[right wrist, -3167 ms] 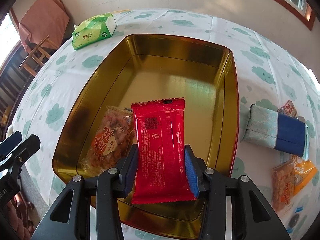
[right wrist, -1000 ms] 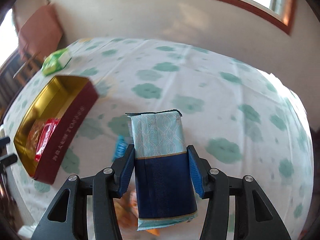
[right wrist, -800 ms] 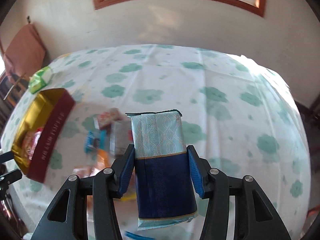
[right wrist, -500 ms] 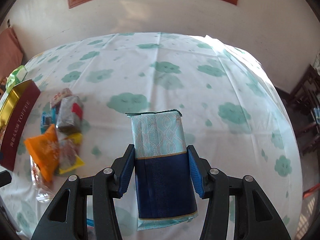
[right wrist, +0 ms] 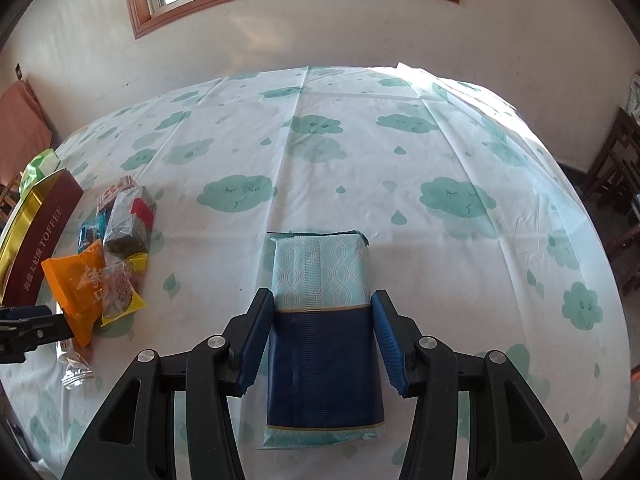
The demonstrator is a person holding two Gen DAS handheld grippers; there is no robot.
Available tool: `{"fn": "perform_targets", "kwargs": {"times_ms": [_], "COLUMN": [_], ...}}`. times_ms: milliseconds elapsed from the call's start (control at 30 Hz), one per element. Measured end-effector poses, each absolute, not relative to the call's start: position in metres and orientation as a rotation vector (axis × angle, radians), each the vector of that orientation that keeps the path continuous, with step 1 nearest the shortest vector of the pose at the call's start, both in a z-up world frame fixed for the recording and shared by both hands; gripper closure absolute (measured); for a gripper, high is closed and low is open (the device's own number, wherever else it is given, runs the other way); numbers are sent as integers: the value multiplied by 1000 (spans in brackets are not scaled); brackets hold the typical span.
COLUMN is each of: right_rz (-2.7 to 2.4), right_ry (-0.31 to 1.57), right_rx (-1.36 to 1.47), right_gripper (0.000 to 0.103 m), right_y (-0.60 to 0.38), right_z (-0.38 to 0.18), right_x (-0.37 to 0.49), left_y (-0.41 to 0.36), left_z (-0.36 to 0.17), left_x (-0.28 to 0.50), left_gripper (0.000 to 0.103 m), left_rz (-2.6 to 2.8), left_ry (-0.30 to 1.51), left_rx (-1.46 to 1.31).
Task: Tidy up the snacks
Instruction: 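Grasp the second peanut-snack bag with the left tool while the right tool holds the box, then carry the peanut bag into the tin and open the left tool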
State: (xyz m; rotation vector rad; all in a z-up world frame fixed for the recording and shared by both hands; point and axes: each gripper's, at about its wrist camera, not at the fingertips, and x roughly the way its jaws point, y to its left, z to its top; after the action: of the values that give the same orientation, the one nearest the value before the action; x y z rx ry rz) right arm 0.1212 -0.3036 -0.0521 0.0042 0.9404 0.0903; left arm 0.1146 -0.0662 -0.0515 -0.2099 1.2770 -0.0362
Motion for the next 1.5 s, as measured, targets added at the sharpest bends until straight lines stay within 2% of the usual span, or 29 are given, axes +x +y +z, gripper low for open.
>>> {"fn": "perform_targets", "kwargs": {"times_ms": [233,333,433,600,933,1067,1167,1233,1300,1500], "right_rz": [100,101,97,82,65,50,47,43,43,17], "right_ry": [952,968,978,981,999,1010,1011,1010,1003,939], "right_rx": [9,15,-11,-25,-41,-33,-36,-33,-29,-11], "right_gripper": [49,43,43,43,42,42,45,52,52,52], "right_y": [-305,-305,-299,-294,-292,-293,-292,-293,-293,-293], "right_z": [-52,-55,-58,-61,-61,-61,-60,-60,-60,-61], "right_x": [122,121,120,120,125,128,127,125,122,112], "left_y": [-71,-71,-67,-61,-53,-53,-56,-59,-65,-59], "left_z": [-53,-52,-51,-50,-49,-50,-50,-51,-52,-50], "left_x": [112,108,105,104,101,98,98,97,95,95], "left_gripper": [31,40,46,67,69,67,64,61,59,68], "left_rz": [-43,-49,-75,-103,-189,-221,-215,-212,-204,-211], "left_ry": [1247,1234,1223,1211,1215,1215,1215,1210,1201,1203], "left_rx": [-141,-102,-73,-40,-8,35,66,91,125,103]}}
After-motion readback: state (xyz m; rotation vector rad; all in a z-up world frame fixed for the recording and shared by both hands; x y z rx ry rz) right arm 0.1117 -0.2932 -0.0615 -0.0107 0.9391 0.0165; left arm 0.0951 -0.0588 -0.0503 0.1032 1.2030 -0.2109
